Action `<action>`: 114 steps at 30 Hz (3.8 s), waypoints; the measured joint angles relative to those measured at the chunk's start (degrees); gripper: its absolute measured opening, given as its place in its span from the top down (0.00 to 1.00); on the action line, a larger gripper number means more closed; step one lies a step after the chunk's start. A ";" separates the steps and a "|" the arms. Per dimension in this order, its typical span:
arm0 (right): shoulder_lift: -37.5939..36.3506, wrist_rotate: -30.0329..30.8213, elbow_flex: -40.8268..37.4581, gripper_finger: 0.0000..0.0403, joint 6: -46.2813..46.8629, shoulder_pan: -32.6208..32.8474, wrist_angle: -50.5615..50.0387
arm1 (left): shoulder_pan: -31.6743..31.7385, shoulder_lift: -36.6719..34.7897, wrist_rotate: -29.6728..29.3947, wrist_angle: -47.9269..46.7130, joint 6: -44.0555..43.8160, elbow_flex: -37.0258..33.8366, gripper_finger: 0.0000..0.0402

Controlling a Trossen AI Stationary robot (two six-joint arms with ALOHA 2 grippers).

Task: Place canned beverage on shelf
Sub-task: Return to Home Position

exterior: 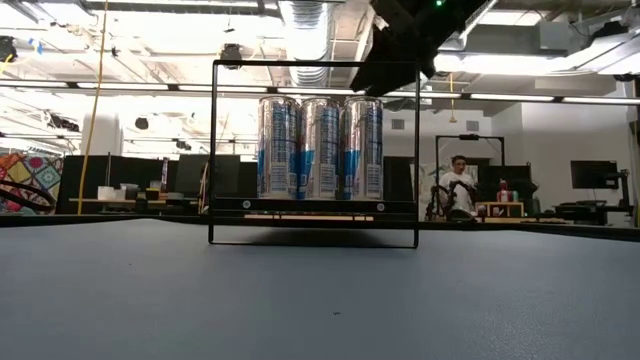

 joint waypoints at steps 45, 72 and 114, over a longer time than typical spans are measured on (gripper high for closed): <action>-63.97 5.28 -10.01 0.33 -6.40 11.14 -6.14 | -0.96 -34.31 9.29 50.13 0.04 -46.38 0.29; -82.85 6.55 -34.60 0.33 3.06 7.13 -0.83 | -0.98 -70.39 12.28 74.18 -13.38 -95.35 0.29; -82.77 -3.83 -63.28 0.33 1.21 9.66 23.47 | -1.14 -85.16 9.93 83.06 -19.86 -123.71 0.29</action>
